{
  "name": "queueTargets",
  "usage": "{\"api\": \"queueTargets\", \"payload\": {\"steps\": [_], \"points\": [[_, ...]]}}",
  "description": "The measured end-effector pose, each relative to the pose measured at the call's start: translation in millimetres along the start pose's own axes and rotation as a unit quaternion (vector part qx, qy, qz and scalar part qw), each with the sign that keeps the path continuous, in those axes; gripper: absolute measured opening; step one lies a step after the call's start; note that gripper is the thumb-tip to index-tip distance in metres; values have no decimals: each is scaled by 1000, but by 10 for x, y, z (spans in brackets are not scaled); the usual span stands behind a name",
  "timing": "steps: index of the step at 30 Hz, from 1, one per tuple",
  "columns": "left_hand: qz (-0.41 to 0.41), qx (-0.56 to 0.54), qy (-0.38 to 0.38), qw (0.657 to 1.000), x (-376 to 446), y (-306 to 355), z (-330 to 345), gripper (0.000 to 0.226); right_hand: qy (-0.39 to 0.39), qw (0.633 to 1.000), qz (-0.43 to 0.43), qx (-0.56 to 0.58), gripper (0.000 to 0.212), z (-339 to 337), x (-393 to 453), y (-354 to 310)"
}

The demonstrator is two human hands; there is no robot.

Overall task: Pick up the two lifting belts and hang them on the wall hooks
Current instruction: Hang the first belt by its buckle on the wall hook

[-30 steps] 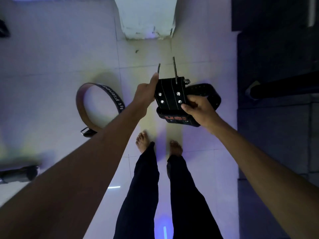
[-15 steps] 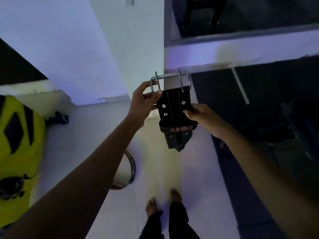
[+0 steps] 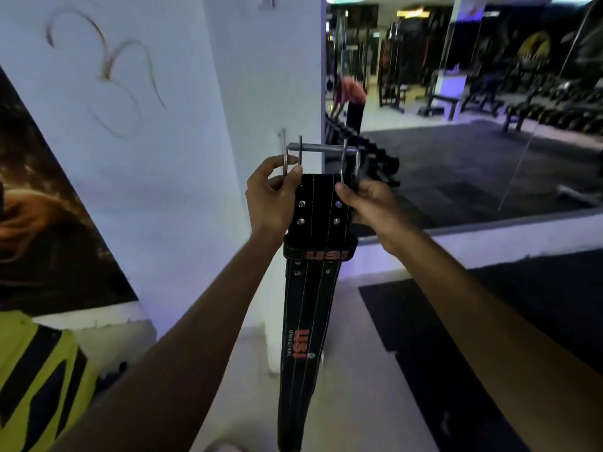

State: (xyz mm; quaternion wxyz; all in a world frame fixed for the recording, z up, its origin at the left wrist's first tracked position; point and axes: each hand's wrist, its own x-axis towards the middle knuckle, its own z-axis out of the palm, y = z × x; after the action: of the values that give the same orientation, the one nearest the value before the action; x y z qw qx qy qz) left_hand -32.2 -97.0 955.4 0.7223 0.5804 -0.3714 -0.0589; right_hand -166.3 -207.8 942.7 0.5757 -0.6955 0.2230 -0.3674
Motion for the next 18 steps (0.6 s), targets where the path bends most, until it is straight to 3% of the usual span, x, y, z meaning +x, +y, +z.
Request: {"api": "queueTargets", "payload": {"steps": [3, 7, 10, 14, 18], "points": [[40, -16, 26, 999, 170, 469, -30, 9, 14, 997, -49, 54, 29, 96, 22, -419], [74, -34, 67, 994, 364, 1012, -61, 9, -48, 991, -121, 42, 54, 130, 11, -826], [102, -49, 88, 990, 527, 1362, -95, 11, -76, 985, -148, 43, 53, 138, -4, -1005], [116, -65, 114, 985, 684, 1738, -101, 13, -62, 980, -178, 60, 59, 160, -2, -1171], [109, -107, 124, 981, 760, 2041, -71, 20, -24, 976, -198, 84, 46, 200, -14, -1217]]}}
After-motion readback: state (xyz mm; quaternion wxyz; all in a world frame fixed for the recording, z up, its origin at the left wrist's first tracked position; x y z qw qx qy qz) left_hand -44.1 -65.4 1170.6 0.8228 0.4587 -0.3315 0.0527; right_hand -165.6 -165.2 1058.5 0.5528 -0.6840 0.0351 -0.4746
